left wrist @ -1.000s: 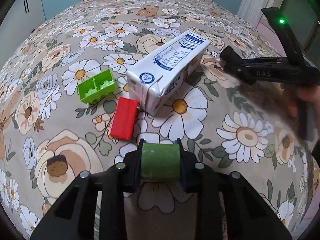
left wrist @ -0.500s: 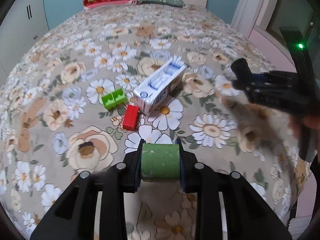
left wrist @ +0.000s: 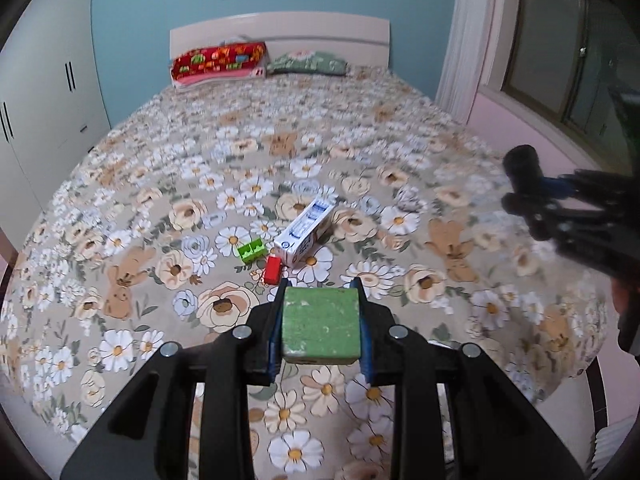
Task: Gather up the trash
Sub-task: 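Carry the green block and black foam tube with both tools over the bin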
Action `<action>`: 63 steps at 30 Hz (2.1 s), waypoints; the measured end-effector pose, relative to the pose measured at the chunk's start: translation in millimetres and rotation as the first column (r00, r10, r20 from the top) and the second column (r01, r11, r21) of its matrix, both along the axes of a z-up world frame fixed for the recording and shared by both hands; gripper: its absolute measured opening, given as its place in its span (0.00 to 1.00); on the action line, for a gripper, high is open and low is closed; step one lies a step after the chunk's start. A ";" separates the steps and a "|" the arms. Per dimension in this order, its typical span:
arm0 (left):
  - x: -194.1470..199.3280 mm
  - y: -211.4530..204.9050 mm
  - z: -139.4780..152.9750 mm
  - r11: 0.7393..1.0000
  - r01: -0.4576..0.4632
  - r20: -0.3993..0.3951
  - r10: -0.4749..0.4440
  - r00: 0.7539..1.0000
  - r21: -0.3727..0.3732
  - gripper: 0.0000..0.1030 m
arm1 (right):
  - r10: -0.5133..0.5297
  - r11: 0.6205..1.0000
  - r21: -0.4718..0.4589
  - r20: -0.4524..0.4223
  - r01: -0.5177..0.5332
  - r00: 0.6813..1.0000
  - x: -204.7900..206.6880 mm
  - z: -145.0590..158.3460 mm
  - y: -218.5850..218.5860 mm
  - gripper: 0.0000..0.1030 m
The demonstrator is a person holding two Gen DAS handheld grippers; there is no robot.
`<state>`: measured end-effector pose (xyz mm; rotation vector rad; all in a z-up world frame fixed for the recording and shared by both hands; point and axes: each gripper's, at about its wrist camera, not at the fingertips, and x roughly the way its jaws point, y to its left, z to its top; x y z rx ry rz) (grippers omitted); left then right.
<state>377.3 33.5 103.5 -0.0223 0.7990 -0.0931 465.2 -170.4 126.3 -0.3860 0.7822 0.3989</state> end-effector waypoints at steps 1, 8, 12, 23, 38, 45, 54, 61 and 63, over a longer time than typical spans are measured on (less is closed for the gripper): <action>-8.4 -0.7 8.3 1.000 0.000 0.011 0.000 1.000 0.000 0.31 | 0.002 1.000 0.001 0.011 -0.002 1.000 -12.0 9.5 -1.2 0.36; -67.6 -7.7 62.6 0.999 0.001 0.117 -0.007 0.993 0.048 0.31 | 0.013 1.000 0.012 0.088 -0.014 0.996 -90.8 62.3 -6.2 0.36; -96.9 -10.4 83.0 0.998 0.000 0.157 -0.010 0.988 0.064 0.31 | 0.014 1.000 0.025 0.117 -0.017 0.993 -133.7 82.8 -10.0 0.36; -173.8 -18.2 94.7 0.996 0.047 0.214 -0.063 0.975 0.078 0.31 | 0.023 0.998 0.049 0.163 -0.032 0.986 -235.8 94.6 -14.8 0.36; -211.1 -12.2 8.9 0.992 0.077 0.079 -0.085 0.993 0.102 0.31 | 0.039 0.995 0.089 0.042 -0.042 0.998 -295.0 10.1 -25.0 0.36; -207.6 -11.9 -56.1 0.990 0.100 -0.052 -0.095 0.994 0.100 0.31 | 0.045 0.996 0.081 -0.064 -0.040 0.997 -293.6 -47.8 -20.5 0.36; -208.0 -15.7 -128.7 0.988 0.129 -0.192 -0.111 0.975 0.080 0.31 | 0.039 0.997 0.074 -0.210 -0.023 0.977 -288.9 -126.4 -16.3 0.36; -211.3 -18.1 -167.8 0.987 0.145 -0.264 -0.122 0.957 0.068 0.31 | 0.055 0.997 0.073 -0.290 -0.035 0.955 -290.1 -168.3 -5.4 0.36; -211.8 -19.6 -176.7 0.987 0.150 -0.283 -0.126 0.951 0.063 0.31 | 0.059 0.997 0.073 -0.310 -0.038 0.949 -290.7 -179.3 -2.9 0.36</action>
